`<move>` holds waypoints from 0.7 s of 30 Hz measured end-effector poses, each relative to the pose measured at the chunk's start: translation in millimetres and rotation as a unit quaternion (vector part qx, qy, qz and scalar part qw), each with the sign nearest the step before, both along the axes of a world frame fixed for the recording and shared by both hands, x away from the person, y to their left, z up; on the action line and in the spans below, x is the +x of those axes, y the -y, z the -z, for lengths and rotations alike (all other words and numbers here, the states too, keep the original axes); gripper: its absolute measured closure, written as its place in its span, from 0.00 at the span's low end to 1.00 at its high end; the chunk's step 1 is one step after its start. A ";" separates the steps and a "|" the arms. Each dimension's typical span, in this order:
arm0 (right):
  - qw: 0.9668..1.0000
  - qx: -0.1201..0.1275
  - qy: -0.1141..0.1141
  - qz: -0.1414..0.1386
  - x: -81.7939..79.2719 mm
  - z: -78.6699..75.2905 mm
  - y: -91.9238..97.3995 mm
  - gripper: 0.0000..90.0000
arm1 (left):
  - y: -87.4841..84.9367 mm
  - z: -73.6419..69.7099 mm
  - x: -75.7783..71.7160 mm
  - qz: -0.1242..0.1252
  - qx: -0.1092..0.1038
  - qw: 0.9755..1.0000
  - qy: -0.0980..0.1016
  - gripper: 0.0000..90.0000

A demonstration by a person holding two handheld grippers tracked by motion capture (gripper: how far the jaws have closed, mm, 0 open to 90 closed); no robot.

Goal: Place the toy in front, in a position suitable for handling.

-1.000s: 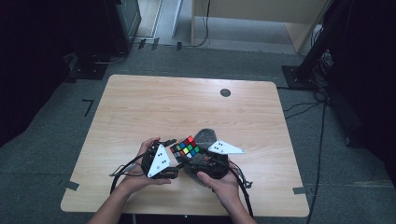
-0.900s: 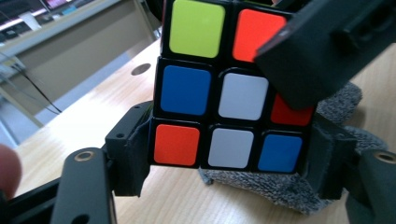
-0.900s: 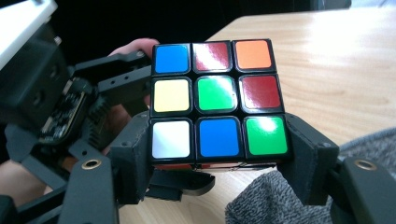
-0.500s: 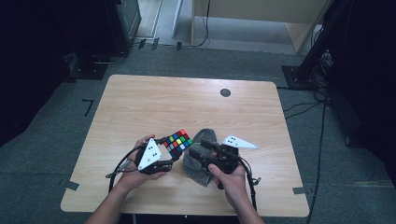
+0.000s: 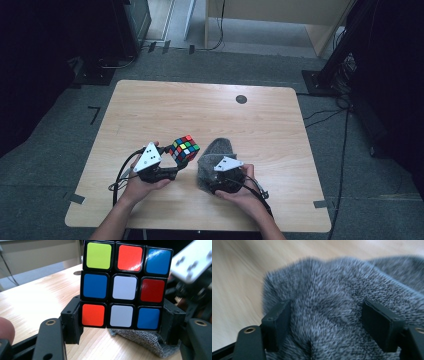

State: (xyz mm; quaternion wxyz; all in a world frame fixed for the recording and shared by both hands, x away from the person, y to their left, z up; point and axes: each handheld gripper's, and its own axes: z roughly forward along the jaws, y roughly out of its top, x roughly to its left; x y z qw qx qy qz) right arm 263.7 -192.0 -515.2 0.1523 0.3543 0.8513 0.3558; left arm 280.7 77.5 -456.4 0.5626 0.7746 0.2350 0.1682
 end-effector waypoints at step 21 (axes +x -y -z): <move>0.957 0.252 0.138 0.036 -27.0 -73.8 23.3 0.86 | 20.0 15.0 -6.8 0.025 0.061 0.998 -0.002 0.38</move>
